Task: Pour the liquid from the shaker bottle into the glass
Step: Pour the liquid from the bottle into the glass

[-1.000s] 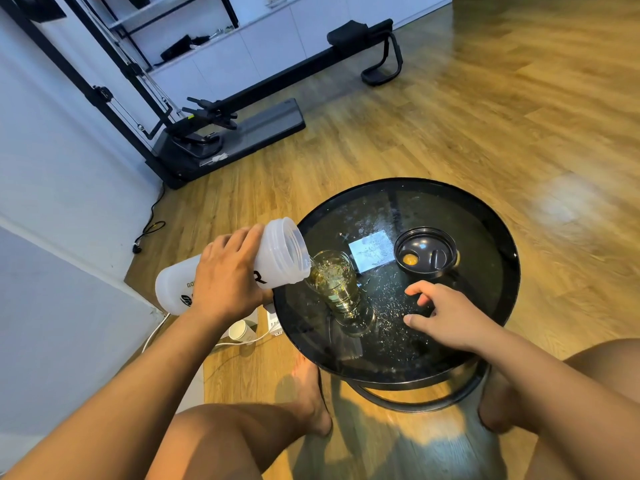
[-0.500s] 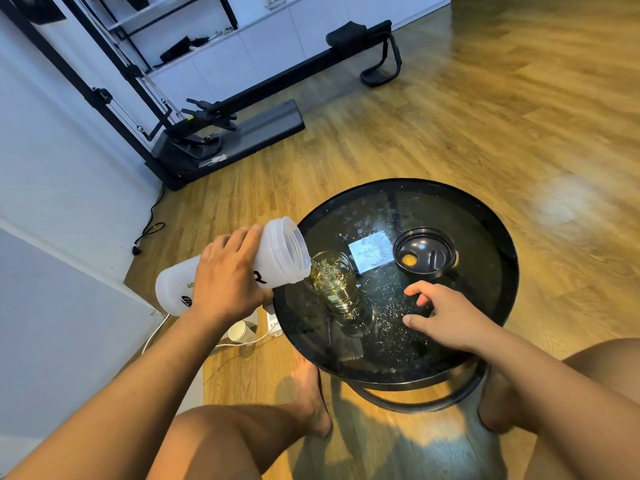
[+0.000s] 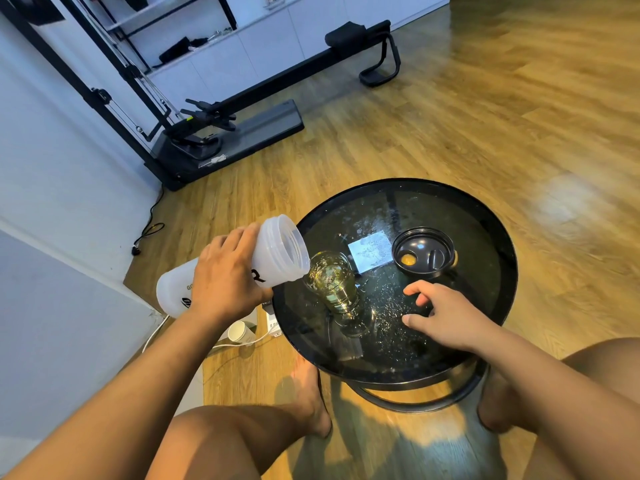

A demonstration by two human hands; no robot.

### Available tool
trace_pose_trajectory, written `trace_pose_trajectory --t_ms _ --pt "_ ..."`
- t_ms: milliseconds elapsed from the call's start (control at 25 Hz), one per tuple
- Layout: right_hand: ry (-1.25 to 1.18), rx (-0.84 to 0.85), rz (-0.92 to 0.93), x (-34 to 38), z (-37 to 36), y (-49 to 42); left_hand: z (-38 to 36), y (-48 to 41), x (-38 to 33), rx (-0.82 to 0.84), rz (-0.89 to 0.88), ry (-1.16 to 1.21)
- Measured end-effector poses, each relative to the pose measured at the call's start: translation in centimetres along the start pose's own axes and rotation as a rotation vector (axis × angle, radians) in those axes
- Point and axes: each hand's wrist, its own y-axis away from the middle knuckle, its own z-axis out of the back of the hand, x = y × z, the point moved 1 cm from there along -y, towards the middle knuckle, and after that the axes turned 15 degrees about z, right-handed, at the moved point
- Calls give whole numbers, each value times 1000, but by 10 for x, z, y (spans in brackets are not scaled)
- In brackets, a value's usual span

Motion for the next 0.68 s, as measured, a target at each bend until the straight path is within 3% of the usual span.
trace_pose_trajectory --t_ms 680 --pt "-3 3 2 -2 -1 -1 -1 1 1 18 27 2"
